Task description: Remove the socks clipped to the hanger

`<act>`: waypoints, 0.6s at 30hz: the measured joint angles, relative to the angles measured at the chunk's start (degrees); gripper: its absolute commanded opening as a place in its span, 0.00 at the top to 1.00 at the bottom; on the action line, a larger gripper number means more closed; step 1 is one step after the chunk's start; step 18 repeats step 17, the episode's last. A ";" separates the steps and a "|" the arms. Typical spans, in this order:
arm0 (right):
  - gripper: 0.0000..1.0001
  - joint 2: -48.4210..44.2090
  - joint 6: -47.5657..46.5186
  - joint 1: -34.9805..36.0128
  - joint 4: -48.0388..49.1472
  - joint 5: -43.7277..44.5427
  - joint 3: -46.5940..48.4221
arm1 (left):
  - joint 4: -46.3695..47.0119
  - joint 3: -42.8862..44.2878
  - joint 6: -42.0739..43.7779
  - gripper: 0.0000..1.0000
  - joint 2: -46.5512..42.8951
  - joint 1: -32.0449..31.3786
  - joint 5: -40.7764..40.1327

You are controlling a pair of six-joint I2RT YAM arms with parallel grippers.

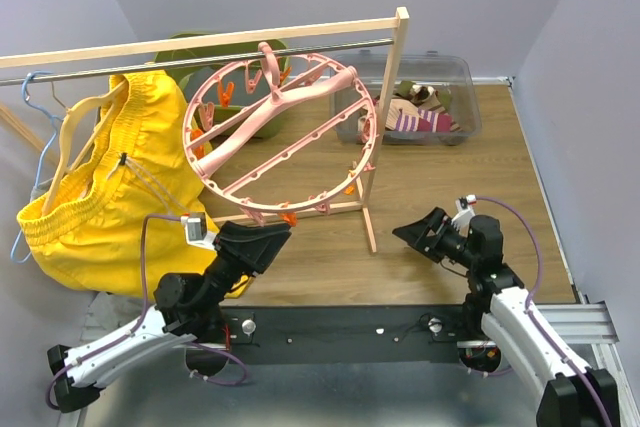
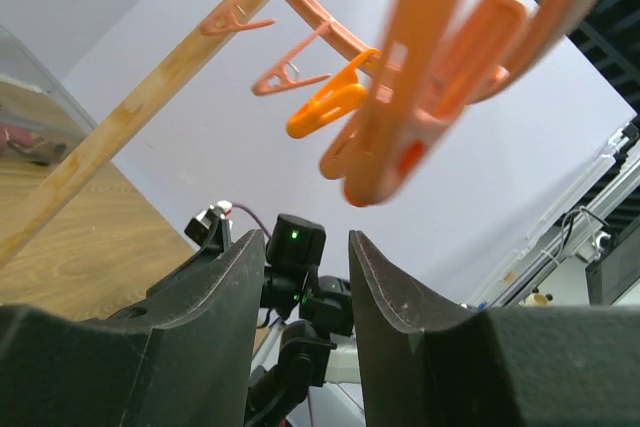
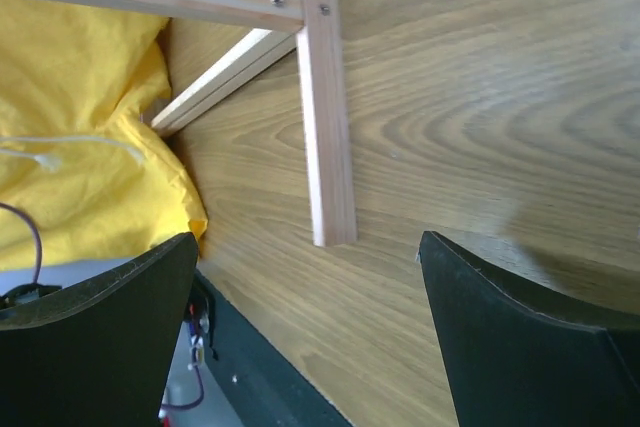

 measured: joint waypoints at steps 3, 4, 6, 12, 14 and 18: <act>0.00 -3.39 1.55 0.00 1.31 1.22 -2.54 | -0.68 0.00 -0.63 0.53 0.00 0.00 -0.37; 0.00 -4.61 1.88 0.00 1.68 1.44 -2.69 | -0.87 0.00 -0.96 0.53 0.00 0.00 -0.42; 0.00 -8.52 2.67 0.00 3.30 2.21 -2.69 | -1.09 0.00 -1.25 0.53 0.00 0.00 -0.42; 0.00 -20.13 5.03 0.00 4.44 4.04 -2.69 | -2.14 0.00 -1.88 0.54 0.00 0.00 -0.42; 0.00 -25.55 5.18 0.00 2.08 5.40 -2.69 | -2.51 0.00 -2.10 0.54 0.00 0.00 -0.44; 0.00 -29.75 5.49 0.00 -1.11 6.91 -2.69 | -3.15 0.00 -2.43 0.54 0.00 0.00 -0.57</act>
